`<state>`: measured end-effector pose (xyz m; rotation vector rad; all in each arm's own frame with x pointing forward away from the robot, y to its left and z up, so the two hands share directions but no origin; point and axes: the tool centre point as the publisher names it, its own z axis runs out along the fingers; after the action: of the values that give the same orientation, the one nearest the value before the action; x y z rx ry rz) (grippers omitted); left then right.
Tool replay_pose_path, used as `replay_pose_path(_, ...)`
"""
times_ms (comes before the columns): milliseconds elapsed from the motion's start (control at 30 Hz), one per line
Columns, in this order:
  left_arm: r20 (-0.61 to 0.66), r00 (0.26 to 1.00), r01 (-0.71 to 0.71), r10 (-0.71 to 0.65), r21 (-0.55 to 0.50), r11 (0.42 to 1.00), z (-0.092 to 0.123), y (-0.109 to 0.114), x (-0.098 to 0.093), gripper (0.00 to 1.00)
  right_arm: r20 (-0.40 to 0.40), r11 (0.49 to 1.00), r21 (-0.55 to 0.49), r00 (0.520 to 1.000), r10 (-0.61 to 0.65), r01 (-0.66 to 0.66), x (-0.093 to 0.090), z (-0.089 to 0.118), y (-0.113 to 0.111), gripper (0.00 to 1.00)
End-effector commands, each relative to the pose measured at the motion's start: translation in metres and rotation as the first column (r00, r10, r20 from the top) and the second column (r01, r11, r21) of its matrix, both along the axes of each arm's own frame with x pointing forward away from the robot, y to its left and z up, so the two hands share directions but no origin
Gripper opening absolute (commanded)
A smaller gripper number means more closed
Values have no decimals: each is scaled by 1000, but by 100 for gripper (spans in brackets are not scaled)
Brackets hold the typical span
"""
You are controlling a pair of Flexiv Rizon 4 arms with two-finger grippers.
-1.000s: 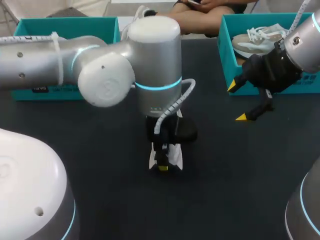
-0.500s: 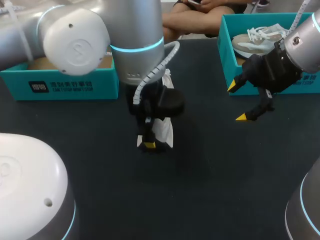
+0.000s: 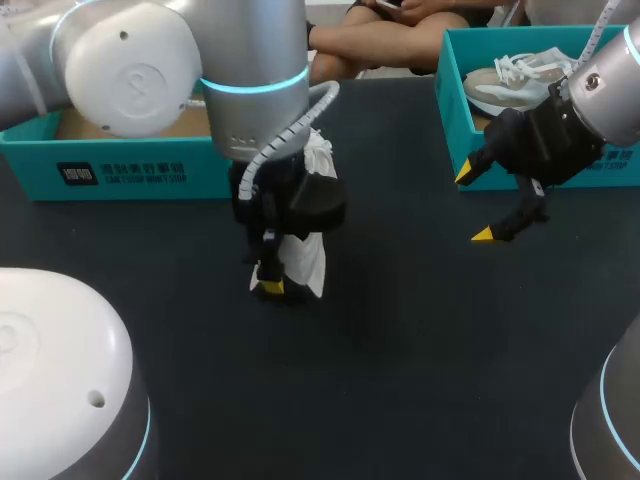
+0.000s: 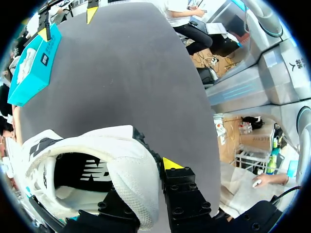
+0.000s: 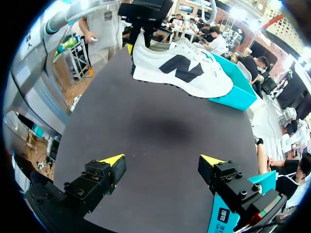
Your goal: Take the shoe out of the shoebox, open the shoe tongue, remove and reinsert the insole, then place the shoe into the shoebox
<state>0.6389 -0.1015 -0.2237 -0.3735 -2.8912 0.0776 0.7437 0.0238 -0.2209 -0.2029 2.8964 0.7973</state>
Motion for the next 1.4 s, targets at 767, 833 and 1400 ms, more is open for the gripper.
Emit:
replay_pose_path(767,-79,997,19,-24,-60,998,41,242,89,0,2,1000,-3,1000,-2,2,0,-1,1,100)
replay_pose_path(833,-83,996,29,-33,-46,998,40,257,101,0,2,1000,-3,1000,-2,2,0,-1,1,100)
replay_pose_path(1400,-53,996,75,-74,12,997,59,346,176,0,2,1000,-3,1000,-2,2,0,-1,1,100)
